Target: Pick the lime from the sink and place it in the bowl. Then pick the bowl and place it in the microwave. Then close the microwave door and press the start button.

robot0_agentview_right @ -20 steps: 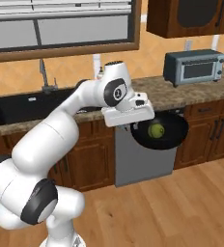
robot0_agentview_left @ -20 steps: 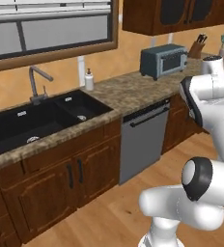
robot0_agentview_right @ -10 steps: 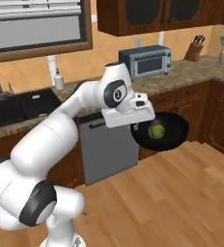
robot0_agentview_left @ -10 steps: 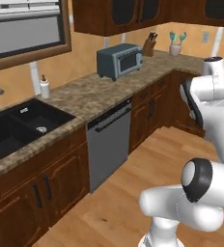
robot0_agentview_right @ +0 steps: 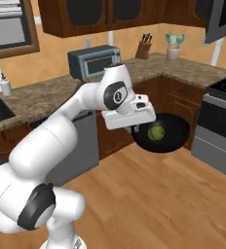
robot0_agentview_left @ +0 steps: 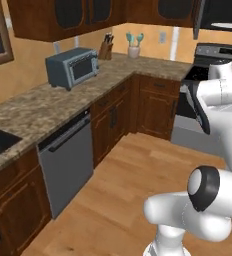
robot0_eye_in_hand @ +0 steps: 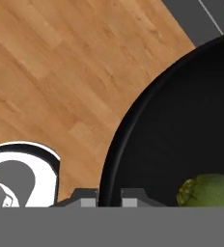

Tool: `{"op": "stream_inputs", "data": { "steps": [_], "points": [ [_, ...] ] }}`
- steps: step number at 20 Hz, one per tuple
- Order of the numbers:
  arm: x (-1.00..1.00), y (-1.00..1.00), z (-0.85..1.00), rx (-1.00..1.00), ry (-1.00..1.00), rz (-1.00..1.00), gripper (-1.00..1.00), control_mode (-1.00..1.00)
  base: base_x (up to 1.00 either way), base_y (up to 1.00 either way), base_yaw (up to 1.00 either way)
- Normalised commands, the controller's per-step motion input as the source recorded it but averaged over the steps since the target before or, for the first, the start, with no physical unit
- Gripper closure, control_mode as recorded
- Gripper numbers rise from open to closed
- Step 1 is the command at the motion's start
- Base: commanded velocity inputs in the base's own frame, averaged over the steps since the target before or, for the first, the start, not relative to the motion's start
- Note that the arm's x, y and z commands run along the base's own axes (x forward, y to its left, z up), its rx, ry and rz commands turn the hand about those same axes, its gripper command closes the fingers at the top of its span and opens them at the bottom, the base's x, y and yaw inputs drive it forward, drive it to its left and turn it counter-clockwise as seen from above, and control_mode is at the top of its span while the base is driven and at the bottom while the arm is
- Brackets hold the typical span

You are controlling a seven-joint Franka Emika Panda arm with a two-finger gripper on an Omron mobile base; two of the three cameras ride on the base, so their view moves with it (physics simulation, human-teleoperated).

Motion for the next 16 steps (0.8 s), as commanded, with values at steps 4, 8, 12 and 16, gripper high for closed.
{"op": "stream_inputs", "data": {
  "steps": [4,8,12,16],
  "points": [
    [0.00,0.00,0.00,0.00,0.00,0.00,1.00,1.00,0.57,-0.92,-0.27],
    [0.00,0.00,0.00,0.00,0.00,0.00,1.00,1.00,0.79,-0.77,-0.07],
    [0.00,0.00,0.00,0.00,0.00,0.00,1.00,1.00,0.97,-0.48,-0.03],
    [0.00,0.00,0.00,0.00,0.00,0.00,1.00,1.00,0.96,-0.42,0.00]
  ]
}}
